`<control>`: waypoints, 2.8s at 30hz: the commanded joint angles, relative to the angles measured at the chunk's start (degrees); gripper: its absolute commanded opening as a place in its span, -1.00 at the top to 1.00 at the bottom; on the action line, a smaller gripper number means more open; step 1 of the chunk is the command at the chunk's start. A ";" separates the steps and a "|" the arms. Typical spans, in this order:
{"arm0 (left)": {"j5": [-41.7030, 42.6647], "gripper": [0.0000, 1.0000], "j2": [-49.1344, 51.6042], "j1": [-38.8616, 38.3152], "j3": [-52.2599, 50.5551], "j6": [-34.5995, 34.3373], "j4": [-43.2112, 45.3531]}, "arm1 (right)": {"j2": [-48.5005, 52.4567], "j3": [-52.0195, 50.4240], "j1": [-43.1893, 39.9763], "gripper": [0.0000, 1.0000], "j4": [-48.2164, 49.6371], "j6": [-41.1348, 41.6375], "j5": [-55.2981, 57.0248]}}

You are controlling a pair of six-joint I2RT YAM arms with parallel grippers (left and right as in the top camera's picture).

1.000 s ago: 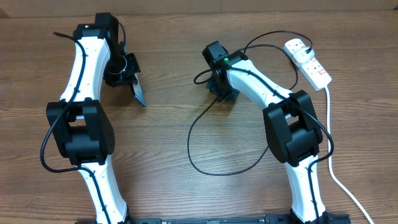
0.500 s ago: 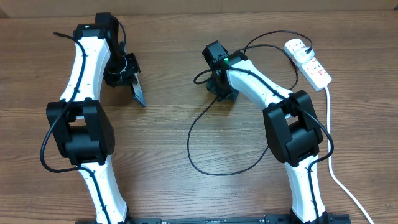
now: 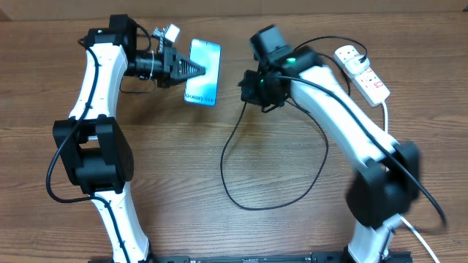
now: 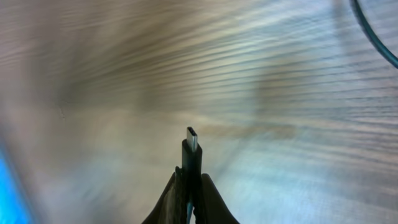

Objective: Plug charger to phone and switch on socket

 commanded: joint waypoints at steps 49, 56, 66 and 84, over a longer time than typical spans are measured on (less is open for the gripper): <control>5.70 0.92 -1.03 2.49 1.79 -2.01 1.29 | -7.43 -32.15 12.02 0.93 14.93 24.74 9.79; 5.46 0.92 -1.03 2.49 1.79 -2.01 1.22 | -5.55 -32.15 12.02 0.27 13.79 25.09 7.23; 3.13 0.92 -1.03 2.49 1.79 -2.01 1.14 | -5.55 -30.27 7.54 0.15 17.64 24.87 7.15; 3.08 0.92 -1.03 2.49 1.79 -2.01 0.90 | 16.65 1.51 8.04 0.30 -12.76 13.92 13.57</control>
